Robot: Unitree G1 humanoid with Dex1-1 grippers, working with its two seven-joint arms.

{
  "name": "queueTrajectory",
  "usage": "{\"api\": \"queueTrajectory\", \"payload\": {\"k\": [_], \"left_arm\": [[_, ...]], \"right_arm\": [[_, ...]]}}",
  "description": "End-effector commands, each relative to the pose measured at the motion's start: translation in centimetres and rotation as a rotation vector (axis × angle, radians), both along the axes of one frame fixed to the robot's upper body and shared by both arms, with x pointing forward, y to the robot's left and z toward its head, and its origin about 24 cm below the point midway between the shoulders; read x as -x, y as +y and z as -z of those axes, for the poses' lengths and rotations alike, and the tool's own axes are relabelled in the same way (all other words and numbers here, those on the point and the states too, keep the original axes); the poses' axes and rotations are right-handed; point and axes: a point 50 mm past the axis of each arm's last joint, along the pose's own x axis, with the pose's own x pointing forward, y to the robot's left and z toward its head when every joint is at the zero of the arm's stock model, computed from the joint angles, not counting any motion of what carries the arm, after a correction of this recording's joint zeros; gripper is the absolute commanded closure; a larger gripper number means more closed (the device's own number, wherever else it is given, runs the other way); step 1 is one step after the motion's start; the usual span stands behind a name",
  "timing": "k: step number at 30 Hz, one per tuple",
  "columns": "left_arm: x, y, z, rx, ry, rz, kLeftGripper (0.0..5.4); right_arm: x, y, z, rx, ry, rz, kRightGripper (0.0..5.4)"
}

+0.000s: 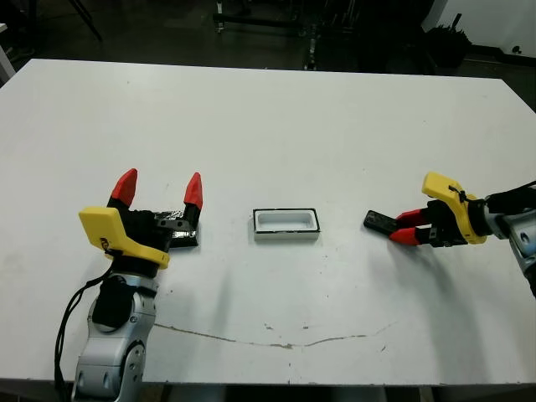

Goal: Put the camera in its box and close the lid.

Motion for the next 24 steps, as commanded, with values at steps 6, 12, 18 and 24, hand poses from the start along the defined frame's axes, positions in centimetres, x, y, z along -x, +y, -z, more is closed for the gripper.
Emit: {"api": "queueTrajectory", "payload": {"k": [6, 12, 18, 24], "left_arm": [[0.1, 0.4, 0.3, -0.012, 0.019, -0.001, 0.0], [0.0, 0.4, 0.2, -0.023, 0.013, -0.001, 0.0], [0.1, 0.1, 0.2, -0.023, 0.011, -0.004, 0.0], [0.3, 0.1, 0.2, -0.02, 0.009, -0.009, 0.0]], "right_arm": [[-1.5, 3.1, -4.8, -0.021, -0.087, -0.129, 3.72], [-3.0, 7.3, -9.1, -0.049, -0.078, -0.332, 3.72], [-4.2, 10.5, -9.7, -0.019, 0.001, -0.462, 3.72], [-4.7, 12.9, -7.8, 0.012, 0.096, -0.557, 3.72]]}}
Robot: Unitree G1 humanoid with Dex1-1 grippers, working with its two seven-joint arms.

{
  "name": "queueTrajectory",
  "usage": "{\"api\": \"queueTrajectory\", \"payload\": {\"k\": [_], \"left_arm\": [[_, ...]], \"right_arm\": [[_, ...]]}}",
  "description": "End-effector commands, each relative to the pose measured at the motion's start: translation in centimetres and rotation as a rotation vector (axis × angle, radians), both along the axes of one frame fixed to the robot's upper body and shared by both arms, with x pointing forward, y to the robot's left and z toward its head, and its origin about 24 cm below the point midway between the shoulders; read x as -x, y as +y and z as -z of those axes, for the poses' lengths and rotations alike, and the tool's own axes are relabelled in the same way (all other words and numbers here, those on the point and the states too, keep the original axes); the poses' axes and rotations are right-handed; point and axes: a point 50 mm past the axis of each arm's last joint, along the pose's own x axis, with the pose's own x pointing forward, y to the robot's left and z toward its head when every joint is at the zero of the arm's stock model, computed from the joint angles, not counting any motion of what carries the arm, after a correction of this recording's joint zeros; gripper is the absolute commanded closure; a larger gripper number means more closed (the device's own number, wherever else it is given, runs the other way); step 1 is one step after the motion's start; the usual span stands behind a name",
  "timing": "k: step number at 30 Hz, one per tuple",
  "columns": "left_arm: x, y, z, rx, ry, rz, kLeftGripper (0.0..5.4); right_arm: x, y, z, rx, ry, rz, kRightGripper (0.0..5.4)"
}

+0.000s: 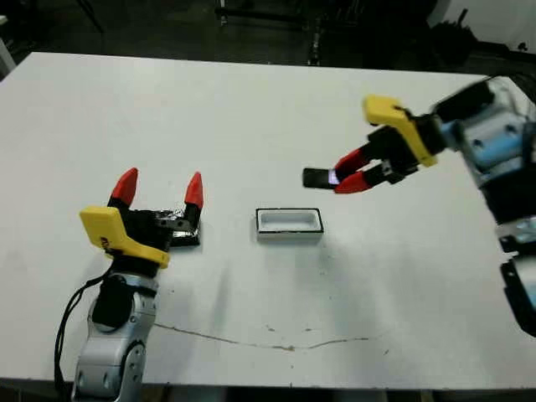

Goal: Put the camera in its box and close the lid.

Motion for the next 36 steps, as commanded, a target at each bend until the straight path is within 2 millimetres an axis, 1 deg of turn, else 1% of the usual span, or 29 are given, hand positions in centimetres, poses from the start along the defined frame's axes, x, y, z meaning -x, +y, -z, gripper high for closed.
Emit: {"api": "queueTrajectory", "payload": {"k": [1, 7, 12, 25, 36], "left_arm": [[0.3, 0.1, 0.2, -0.006, 0.012, -0.006, 0.0], [0.5, 0.1, 0.3, 0.003, 0.017, -0.02, 0.0], [0.6, 0.1, 0.4, 0.012, 0.024, -0.017, 0.0], [0.7, -0.2, 0.7, 0.042, 0.036, -0.012, 0.0], [0.7, -0.2, 0.9, 0.04, 0.042, -0.009, 0.0]], "right_arm": [[-0.1, 1.4, 0.3, 0.055, -0.003, -0.083, 3.72], [-0.1, 3.5, 1.5, 0.148, -0.004, -0.18, 3.72], [-0.3, 4.2, 1.6, 0.158, 0.009, -0.189, 3.72], [-0.4, 4.1, 1.6, 0.14, -0.011, -0.19, 3.72], [-0.4, 3.6, 1.4, 0.114, 0.01, -0.104, 3.72]]}}
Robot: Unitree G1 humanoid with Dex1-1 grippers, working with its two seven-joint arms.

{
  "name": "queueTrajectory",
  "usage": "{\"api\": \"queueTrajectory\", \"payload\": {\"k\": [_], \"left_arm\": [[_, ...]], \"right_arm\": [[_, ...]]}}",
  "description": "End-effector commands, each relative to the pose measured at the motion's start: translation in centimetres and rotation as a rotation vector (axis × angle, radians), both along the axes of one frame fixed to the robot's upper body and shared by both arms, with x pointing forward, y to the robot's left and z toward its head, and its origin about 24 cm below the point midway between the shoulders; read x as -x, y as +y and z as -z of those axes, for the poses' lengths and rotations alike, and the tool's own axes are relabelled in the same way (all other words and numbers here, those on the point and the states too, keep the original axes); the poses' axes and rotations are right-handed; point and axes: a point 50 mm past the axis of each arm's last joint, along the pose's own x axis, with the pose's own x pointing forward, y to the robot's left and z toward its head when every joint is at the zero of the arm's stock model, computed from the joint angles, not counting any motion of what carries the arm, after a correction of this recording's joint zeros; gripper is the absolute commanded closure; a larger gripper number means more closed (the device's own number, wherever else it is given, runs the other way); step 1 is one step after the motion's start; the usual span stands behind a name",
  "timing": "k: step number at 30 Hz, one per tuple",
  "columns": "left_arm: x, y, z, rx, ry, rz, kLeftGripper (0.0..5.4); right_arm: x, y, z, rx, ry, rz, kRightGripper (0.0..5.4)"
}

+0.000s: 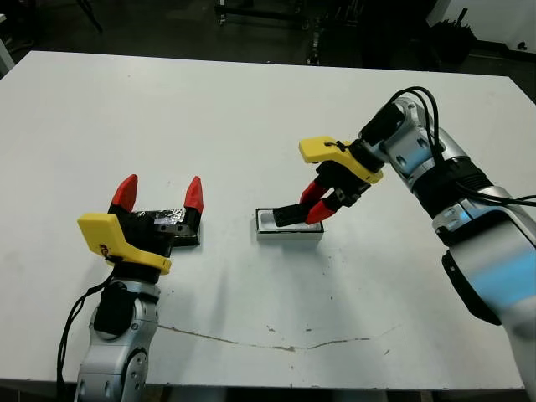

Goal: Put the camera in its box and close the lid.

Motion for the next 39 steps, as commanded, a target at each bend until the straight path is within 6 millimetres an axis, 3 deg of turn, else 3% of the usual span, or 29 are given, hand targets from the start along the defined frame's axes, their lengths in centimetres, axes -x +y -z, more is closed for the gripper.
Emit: {"api": "queueTrajectory", "payload": {"k": [1, 19, 39], "left_arm": [[0.1, 0.0, 0.6, -0.003, 0.024, -0.005, 0.0], [0.3, -0.1, 0.8, 0.015, 0.031, -0.003, 0.0], [0.3, -0.2, 0.9, 0.007, 0.02, 0.002, 0.0]], "right_arm": [[0.1, -0.3, 0.0, -0.01, 0.011, 0.045, 3.72], [0.5, -1.0, 0.7, 0.044, 0.037, 0.158, 3.72], [0.2, -0.9, 1.1, 0.072, -0.007, 0.129, 3.72]]}}
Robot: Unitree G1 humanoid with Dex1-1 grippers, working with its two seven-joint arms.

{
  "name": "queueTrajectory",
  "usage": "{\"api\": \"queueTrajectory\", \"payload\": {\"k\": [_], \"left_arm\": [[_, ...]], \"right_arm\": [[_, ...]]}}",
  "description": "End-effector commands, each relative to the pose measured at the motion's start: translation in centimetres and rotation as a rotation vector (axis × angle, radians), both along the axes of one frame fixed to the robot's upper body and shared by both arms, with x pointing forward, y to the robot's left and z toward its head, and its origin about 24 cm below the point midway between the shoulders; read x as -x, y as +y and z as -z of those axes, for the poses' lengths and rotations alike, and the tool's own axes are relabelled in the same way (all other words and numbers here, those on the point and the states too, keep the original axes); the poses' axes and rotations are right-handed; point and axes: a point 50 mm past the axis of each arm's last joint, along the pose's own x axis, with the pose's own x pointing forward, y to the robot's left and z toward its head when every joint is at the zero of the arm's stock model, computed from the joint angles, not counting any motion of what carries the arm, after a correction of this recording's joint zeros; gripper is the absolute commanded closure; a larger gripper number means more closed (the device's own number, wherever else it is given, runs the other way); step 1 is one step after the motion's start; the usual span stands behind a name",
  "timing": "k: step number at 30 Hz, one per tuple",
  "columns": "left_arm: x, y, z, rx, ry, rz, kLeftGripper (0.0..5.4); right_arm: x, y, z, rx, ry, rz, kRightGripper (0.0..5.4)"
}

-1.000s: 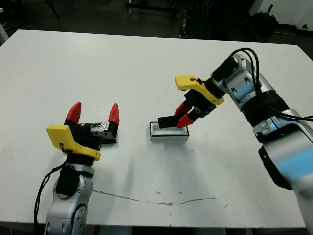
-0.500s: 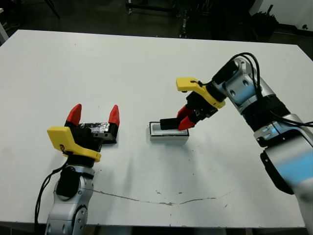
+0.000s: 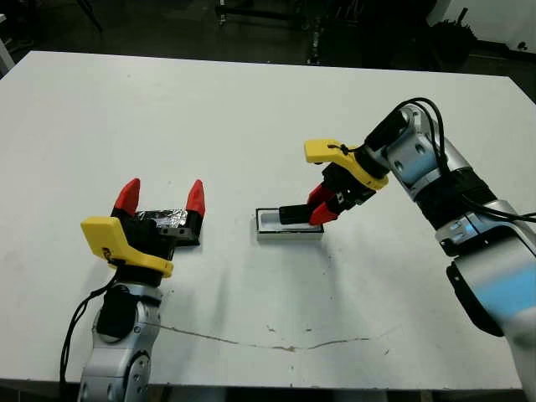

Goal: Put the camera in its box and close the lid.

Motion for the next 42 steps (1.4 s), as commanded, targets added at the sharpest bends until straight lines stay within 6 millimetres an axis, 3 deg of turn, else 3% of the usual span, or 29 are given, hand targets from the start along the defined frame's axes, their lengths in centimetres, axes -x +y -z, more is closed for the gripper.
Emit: {"api": "queueTrajectory", "payload": {"k": [1, 27, 42], "left_arm": [[0.2, 0.0, 0.5, 0.002, 0.019, 0.004, 0.0], [0.9, -0.6, 0.7, 0.039, 0.037, -0.014, 0.0], [1.2, -0.7, 1.1, 0.042, 0.037, -0.013, 0.0]], "right_arm": [[-0.2, -0.1, -0.1, 0.019, -0.015, -0.003, 3.72], [-0.2, 1.4, 0.3, 0.067, -0.046, -0.06, 3.72], [-0.1, 3.5, 0.9, 0.088, -0.039, -0.096, 3.72]]}}
